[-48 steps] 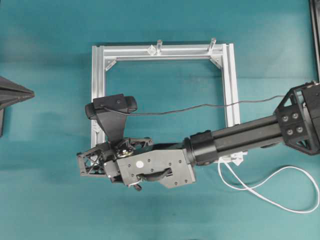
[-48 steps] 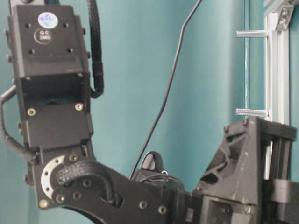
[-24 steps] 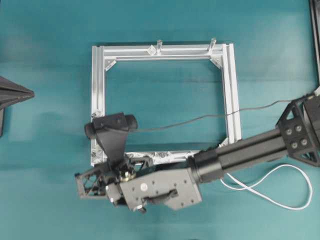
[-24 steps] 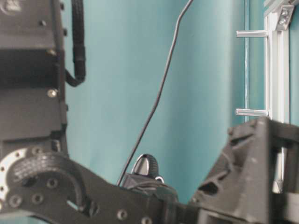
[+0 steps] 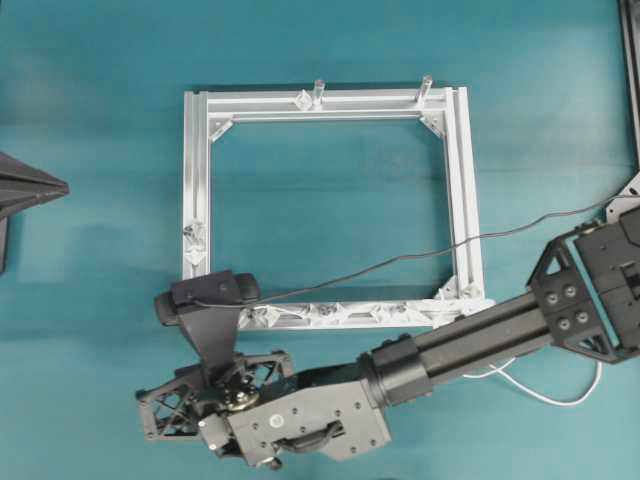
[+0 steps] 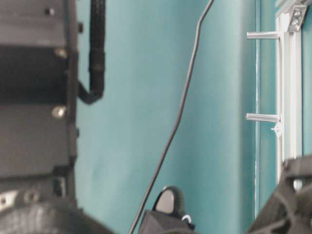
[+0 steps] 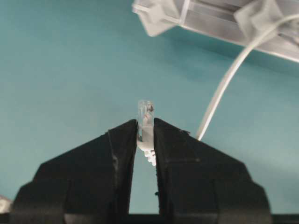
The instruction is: Move the cable alternately left and right between 8 closely spaced pins so it hooks onto each one.
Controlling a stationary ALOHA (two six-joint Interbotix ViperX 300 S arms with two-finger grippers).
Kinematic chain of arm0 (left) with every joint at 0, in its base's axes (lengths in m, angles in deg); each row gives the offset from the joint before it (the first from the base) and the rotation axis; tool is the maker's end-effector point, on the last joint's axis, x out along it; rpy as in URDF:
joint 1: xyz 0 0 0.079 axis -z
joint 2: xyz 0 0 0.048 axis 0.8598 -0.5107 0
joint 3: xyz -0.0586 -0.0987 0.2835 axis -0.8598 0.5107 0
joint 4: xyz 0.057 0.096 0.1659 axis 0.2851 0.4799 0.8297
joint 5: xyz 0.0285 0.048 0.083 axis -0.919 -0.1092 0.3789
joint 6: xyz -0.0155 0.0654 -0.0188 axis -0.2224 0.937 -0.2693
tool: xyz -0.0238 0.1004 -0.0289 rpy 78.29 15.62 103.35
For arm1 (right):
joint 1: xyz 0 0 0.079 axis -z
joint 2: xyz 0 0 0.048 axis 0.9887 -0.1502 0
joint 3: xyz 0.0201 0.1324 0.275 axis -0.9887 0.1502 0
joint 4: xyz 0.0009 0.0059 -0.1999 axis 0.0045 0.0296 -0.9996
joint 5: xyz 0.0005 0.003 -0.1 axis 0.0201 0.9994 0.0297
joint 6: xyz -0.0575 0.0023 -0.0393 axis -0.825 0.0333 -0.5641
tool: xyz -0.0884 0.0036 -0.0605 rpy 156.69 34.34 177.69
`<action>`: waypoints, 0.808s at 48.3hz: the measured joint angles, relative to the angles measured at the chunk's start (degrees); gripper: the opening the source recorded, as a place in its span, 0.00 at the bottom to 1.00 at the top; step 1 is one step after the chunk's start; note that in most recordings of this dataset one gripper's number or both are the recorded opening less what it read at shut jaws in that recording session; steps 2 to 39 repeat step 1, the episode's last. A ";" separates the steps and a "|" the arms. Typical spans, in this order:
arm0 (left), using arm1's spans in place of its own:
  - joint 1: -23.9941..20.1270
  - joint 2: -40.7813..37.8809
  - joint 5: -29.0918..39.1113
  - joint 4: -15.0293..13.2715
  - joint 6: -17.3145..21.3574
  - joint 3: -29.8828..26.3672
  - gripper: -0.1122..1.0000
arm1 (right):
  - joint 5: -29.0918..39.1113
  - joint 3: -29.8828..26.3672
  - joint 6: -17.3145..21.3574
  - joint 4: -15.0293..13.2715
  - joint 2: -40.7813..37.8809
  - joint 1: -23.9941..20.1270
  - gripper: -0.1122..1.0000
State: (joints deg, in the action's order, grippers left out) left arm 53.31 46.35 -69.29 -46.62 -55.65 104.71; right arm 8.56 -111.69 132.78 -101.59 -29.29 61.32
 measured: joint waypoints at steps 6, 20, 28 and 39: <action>0.00 0.00 0.00 0.00 0.00 0.09 0.10 | -0.09 -0.35 0.00 -0.18 -0.18 0.09 0.22; 0.00 0.00 0.00 0.00 0.00 0.09 0.10 | -0.09 -0.35 0.00 -0.18 -0.18 0.09 0.22; 0.00 0.00 0.00 0.00 0.00 0.09 0.10 | -0.09 -0.35 0.00 -0.18 -0.18 0.09 0.22; 0.00 0.00 0.00 0.00 0.00 0.09 0.10 | -0.09 -0.35 0.00 -0.18 -0.18 0.09 0.22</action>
